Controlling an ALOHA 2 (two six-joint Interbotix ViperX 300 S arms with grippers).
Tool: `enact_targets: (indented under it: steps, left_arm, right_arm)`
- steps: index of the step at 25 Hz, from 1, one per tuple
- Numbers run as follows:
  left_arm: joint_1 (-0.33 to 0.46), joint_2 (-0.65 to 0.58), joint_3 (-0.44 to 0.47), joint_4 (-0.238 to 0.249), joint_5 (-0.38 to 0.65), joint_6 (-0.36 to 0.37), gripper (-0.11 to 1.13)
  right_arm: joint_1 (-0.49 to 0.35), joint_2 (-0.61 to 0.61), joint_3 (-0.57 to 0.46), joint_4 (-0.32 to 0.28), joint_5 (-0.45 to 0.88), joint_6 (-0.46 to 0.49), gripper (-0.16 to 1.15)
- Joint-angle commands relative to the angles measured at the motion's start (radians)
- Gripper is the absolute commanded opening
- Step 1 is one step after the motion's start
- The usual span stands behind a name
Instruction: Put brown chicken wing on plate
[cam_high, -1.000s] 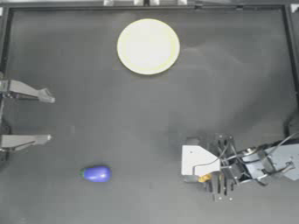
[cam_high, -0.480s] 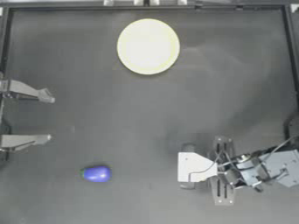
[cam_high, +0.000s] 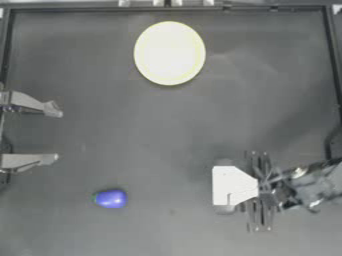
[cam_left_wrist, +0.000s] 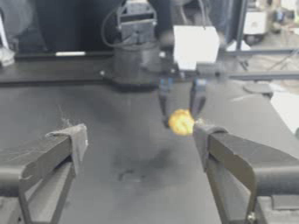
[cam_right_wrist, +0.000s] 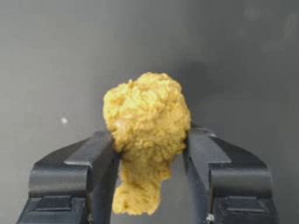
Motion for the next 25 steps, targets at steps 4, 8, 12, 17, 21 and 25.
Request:
enact_targets:
  steps: [4, 8, 12, 17, 21, 25]
  left_arm:
    - [0.003, 0.008, -0.021, -0.002, -0.005, -0.002, 1.02]
    - [0.002, 0.017, -0.021, -0.002, -0.005, -0.002, 1.02]
    - [0.002, 0.026, -0.02, 0.0, -0.006, -0.003, 1.02]
    - [0.002, 0.041, -0.026, 0.0, -0.005, -0.002, 1.02]
    - [0.002, 0.048, -0.026, 0.0, -0.005, -0.002, 1.02]
    - [0.003, 0.048, -0.026, 0.0, -0.006, -0.002, 1.02]
  right_arm:
    - [-0.153, -0.103, -0.017, -0.078, -0.061, -0.051, 0.06]
    - [-0.27, -0.092, -0.051, -0.135, -0.078, -0.043, 0.06]
    - [-0.36, -0.061, -0.089, -0.183, -0.121, -0.052, 0.06]
    - [-0.491, -0.011, -0.138, -0.238, -0.213, -0.052, 0.06]
    - [-0.58, 0.054, -0.179, -0.252, -0.301, -0.054, 0.06]
    - [-0.657, 0.152, -0.232, -0.265, -0.382, -0.054, 0.06]
